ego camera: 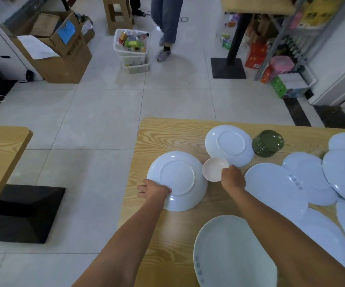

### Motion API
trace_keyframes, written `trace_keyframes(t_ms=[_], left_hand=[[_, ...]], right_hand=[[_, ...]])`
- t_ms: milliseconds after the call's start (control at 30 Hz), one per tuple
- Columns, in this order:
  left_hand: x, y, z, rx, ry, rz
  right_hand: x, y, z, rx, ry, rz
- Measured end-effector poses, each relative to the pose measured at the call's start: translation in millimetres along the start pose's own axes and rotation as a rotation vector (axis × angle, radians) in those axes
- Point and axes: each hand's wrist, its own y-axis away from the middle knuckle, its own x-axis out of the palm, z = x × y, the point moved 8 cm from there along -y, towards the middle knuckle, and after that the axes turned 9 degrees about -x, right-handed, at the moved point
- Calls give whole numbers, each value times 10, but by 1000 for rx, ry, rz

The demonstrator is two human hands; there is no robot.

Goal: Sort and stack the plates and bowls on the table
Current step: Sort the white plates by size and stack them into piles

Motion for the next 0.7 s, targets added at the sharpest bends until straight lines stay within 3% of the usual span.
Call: trace_keyframes(t_ms=[133, 267, 500, 700], left_hand=[[109, 135, -51, 35, 20, 28], [266, 336, -81, 87, -1, 47], [604, 745, -83, 171, -135, 29], [788, 941, -79, 170, -88, 9]], right_hand=[[-101, 161, -423, 158, 11, 25], [-231, 351, -705, 169, -22, 5], [-797, 744, -1484, 230, -185, -255], [-1456, 1142, -2409, 347, -268, -493]])
